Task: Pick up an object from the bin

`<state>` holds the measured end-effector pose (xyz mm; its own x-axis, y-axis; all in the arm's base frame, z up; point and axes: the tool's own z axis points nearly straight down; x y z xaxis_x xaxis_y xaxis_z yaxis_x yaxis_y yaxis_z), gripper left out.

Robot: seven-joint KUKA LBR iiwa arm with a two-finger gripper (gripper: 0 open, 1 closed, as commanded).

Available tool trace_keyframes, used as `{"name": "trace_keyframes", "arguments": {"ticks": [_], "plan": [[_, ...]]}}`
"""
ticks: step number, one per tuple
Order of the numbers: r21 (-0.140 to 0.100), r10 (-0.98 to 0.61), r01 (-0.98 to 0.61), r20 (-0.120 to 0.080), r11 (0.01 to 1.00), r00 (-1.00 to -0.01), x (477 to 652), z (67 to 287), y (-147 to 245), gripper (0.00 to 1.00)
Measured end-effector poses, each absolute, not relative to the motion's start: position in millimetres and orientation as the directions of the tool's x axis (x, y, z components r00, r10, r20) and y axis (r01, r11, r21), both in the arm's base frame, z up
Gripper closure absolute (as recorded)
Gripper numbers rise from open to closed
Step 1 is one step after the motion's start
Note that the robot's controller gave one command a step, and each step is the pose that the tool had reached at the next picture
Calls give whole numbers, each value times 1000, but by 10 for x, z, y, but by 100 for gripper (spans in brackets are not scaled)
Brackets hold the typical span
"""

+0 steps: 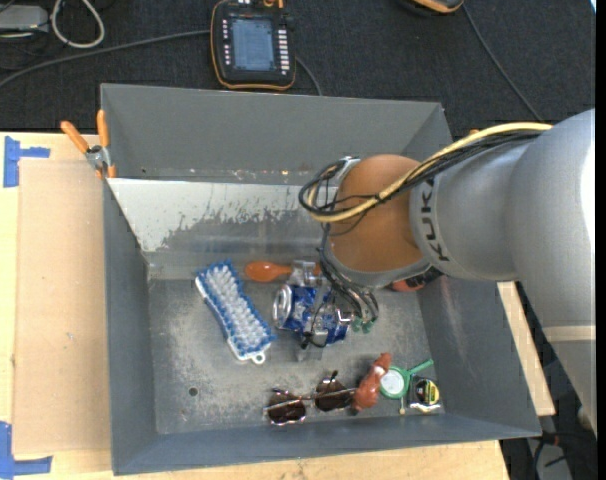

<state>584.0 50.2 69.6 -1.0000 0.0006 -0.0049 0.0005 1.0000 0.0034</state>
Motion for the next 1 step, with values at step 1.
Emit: {"name": "trace_keyframes", "arguments": {"ticks": [1], "plan": [[2, 74, 74, 5, 997, -997, 5858, 695, 588, 0]]}}
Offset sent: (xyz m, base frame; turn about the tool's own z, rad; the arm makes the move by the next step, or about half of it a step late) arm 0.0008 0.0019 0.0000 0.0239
